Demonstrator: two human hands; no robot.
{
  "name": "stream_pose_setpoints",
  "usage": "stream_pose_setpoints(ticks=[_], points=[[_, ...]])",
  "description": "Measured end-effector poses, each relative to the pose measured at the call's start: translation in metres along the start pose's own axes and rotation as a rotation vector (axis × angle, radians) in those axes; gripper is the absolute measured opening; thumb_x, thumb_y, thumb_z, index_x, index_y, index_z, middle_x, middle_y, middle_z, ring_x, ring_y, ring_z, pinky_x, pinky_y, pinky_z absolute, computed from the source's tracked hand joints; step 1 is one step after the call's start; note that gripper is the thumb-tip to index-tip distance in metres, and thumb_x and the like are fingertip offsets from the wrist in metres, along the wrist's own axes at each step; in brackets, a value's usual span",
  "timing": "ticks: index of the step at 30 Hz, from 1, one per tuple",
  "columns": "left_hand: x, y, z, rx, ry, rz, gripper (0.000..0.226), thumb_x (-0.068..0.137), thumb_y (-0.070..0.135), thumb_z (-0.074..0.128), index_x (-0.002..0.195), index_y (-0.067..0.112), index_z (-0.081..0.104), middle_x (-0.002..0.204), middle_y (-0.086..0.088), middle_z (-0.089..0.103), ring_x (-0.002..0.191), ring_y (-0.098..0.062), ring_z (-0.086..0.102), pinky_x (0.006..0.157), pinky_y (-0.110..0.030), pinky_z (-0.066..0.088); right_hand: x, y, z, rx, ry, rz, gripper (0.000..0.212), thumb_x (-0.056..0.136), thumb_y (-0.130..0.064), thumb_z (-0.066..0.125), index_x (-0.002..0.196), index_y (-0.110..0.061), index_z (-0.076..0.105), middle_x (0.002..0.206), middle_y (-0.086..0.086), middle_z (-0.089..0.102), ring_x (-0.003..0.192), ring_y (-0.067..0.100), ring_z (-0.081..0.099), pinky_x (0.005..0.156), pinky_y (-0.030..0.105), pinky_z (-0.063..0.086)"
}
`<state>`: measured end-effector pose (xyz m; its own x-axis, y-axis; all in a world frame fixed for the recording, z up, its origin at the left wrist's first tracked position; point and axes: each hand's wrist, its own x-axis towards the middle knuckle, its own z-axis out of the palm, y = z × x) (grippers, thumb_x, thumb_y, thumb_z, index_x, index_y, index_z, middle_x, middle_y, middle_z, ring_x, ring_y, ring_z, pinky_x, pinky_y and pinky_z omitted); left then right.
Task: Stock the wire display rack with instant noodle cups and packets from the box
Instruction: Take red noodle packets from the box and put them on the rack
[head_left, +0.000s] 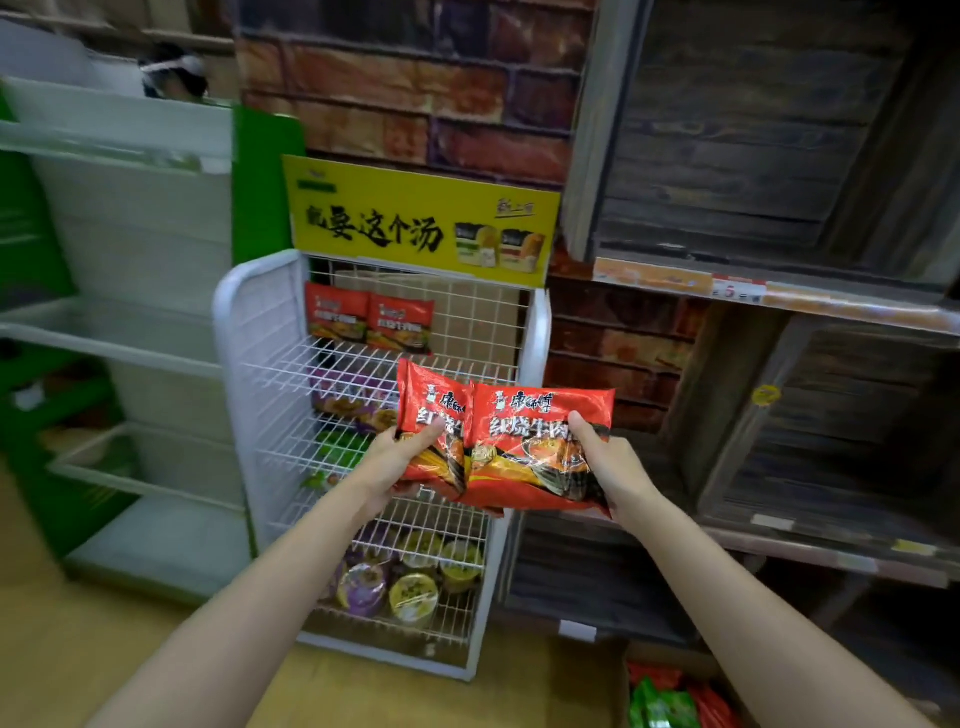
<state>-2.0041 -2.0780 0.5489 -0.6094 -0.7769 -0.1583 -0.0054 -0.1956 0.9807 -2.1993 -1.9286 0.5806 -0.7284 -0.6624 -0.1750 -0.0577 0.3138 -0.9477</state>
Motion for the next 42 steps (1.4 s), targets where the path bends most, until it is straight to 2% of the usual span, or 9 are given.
stream_pose_setpoints(ticks=[3, 8, 13, 18, 21, 27, 36, 39, 42], points=[[-0.005, -0.003, -0.039, -0.034, 0.053, -0.005, 0.100, 0.042, 0.063, 0.084, 0.123, 0.013, 0.053, 0.106, -0.006, 0.071, 0.099, -0.026, 0.067, 0.093, -0.047, 0.051, 0.017, 0.008, 0.036, -0.017, -0.038, -0.018, 0.082, 0.055, -0.085, 0.054, 0.088, -0.011, 0.071, 0.094, 0.007, 0.073, 0.091, 0.028, 0.068, 0.091, 0.048, 0.051], [-0.012, -0.006, -0.086, -0.038, 0.139, -0.042, 0.075, 0.062, 0.046, 0.075, 0.122, 0.008, 0.052, 0.097, -0.009, 0.071, 0.074, -0.018, 0.068, 0.053, -0.022, 0.050, 0.017, 0.007, 0.090, -0.023, -0.114, -0.008, 0.102, 0.051, -0.086, 0.045, 0.112, -0.008, 0.064, 0.107, 0.015, 0.068, 0.098, 0.031, 0.065, 0.093, 0.048, 0.051], [-0.003, -0.017, -0.119, -0.019, 0.248, -0.071, 0.058, 0.071, 0.032, 0.076, 0.117, 0.005, 0.054, 0.088, -0.006, 0.071, 0.068, -0.017, 0.065, 0.054, -0.024, 0.050, 0.020, -0.006, 0.123, 0.038, -0.205, 0.014, 0.040, 0.082, -0.056, 0.061, 0.093, -0.018, 0.065, 0.098, 0.006, 0.072, 0.096, 0.027, 0.066, 0.096, 0.049, 0.049], [0.024, -0.018, -0.143, -0.006, 0.341, -0.078, 0.043, 0.080, 0.023, 0.072, 0.117, 0.007, 0.055, 0.087, -0.006, 0.068, 0.068, -0.017, 0.062, 0.050, -0.022, 0.050, 0.065, -0.008, 0.153, 0.074, -0.298, 0.067, 0.074, 0.067, -0.067, 0.067, 0.114, -0.009, 0.059, 0.119, 0.011, 0.064, 0.112, 0.032, 0.059, 0.101, 0.053, 0.043], [0.050, -0.001, -0.154, -0.005, 0.376, -0.056, 0.035, 0.082, 0.017, 0.070, 0.114, 0.015, 0.055, 0.090, -0.005, 0.067, 0.072, -0.017, 0.062, 0.044, -0.020, 0.050, 0.090, -0.025, 0.171, 0.159, -0.379, 0.088, 0.043, 0.084, -0.047, 0.064, 0.104, -0.010, 0.062, 0.109, 0.010, 0.069, 0.099, 0.028, 0.065, 0.095, 0.046, 0.049], [0.127, 0.052, -0.177, 0.026, 0.360, 0.006, 0.045, 0.081, 0.007, 0.070, 0.122, 0.015, 0.053, 0.096, -0.006, 0.069, 0.081, -0.023, 0.067, 0.076, -0.036, 0.056, 0.173, -0.067, 0.198, 0.208, -0.456, 0.038, 0.034, 0.087, -0.038, 0.063, 0.109, -0.012, 0.061, 0.101, 0.007, 0.071, 0.087, 0.024, 0.067, 0.073, 0.035, 0.055], [0.224, 0.067, -0.193, -0.005, 0.463, 0.026, 0.034, 0.088, 0.006, 0.062, 0.117, 0.018, 0.049, 0.091, -0.002, 0.065, 0.073, -0.015, 0.061, 0.045, -0.018, 0.050, 0.265, -0.079, 0.239, 0.208, -0.382, 0.038, 0.015, 0.092, -0.033, 0.057, 0.094, -0.019, 0.062, 0.100, 0.002, 0.069, 0.095, 0.022, 0.064, 0.090, 0.040, 0.048], [0.254, 0.062, -0.209, -0.027, 0.508, 0.021, 0.034, 0.089, 0.007, 0.061, 0.119, 0.017, 0.049, 0.104, -0.007, 0.064, 0.078, -0.016, 0.061, 0.060, -0.025, 0.047, 0.288, -0.078, 0.257, 0.200, -0.319, 0.046, 0.018, 0.096, -0.032, 0.050, 0.098, -0.019, 0.061, 0.101, 0.000, 0.064, 0.100, 0.020, 0.058, 0.096, 0.040, 0.042], [0.291, 0.057, -0.233, -0.045, 0.538, 0.012, 0.037, 0.089, 0.004, 0.060, 0.124, 0.011, 0.050, 0.112, -0.011, 0.064, 0.094, -0.026, 0.061, 0.081, -0.036, 0.049, 0.308, -0.080, 0.271, 0.201, -0.249, 0.063, 0.018, 0.099, -0.030, 0.045, 0.103, -0.019, 0.059, 0.100, 0.001, 0.062, 0.095, 0.020, 0.057, 0.084, 0.033, 0.043]])
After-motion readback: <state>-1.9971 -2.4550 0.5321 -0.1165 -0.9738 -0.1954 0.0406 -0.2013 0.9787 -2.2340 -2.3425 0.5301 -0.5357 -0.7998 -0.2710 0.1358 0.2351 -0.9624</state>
